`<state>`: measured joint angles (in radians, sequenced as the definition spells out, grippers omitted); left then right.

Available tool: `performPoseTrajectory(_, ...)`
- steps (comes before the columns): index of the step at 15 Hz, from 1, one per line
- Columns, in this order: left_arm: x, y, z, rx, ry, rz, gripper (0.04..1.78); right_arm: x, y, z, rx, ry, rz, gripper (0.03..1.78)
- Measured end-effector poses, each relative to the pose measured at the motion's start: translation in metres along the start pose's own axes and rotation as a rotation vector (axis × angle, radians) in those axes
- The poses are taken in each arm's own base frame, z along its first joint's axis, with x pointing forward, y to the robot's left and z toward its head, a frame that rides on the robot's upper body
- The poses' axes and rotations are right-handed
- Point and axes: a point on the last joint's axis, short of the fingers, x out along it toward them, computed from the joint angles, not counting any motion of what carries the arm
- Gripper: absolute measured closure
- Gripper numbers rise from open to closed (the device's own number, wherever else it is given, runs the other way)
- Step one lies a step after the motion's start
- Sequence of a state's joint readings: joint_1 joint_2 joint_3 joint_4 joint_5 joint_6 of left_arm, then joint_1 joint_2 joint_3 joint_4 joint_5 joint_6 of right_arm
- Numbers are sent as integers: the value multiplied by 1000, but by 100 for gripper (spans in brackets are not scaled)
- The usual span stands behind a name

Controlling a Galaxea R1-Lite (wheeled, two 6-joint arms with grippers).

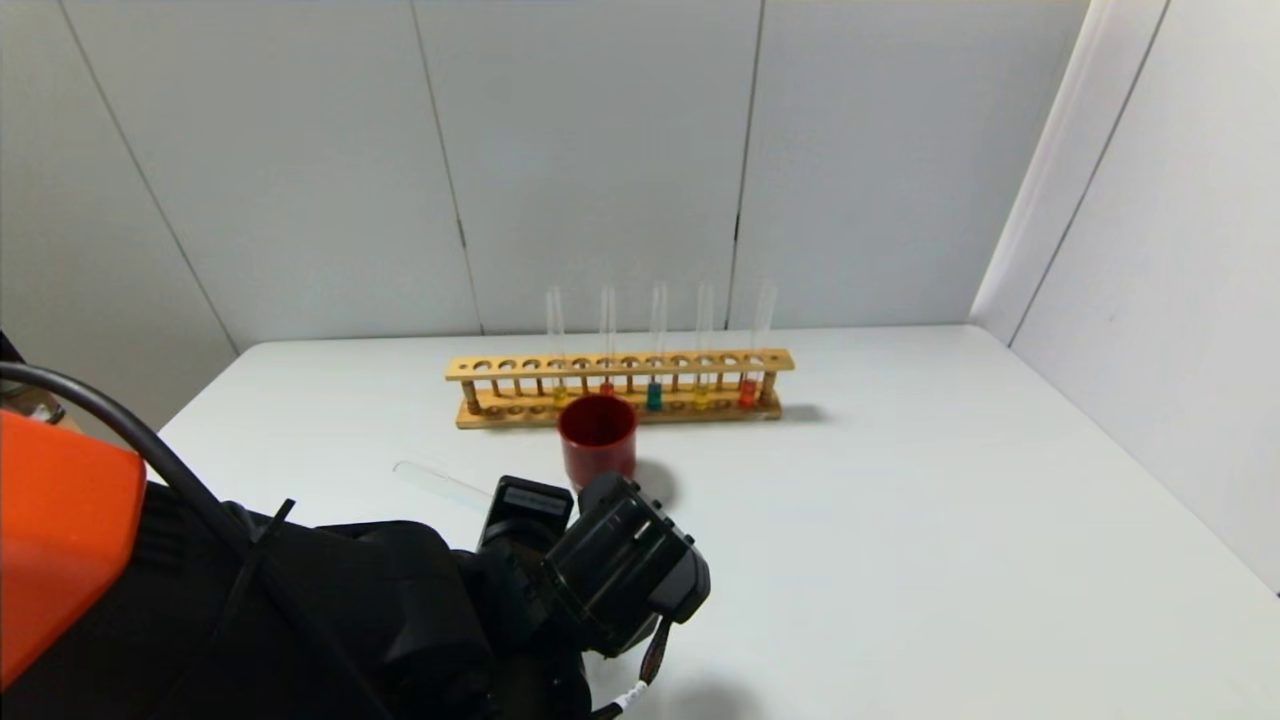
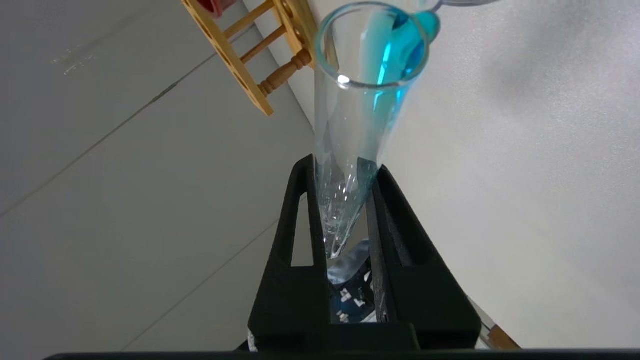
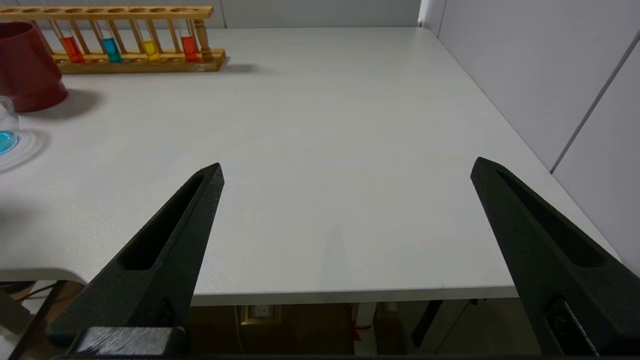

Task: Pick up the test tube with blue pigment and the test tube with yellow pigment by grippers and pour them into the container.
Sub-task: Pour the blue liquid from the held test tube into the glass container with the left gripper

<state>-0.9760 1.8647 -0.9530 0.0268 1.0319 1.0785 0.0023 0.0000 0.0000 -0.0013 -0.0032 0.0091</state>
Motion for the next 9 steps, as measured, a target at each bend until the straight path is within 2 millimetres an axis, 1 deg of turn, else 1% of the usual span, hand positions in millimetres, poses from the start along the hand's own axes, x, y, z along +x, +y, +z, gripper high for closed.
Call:
performPoseTrajectory(3,-1,5,3,-4,-5,9,155,0,0,0,0,0,0,8)
performPoseTrajectory(9,-2,4,1,66,29,-15,155,0,0,0,0,0,0,8)
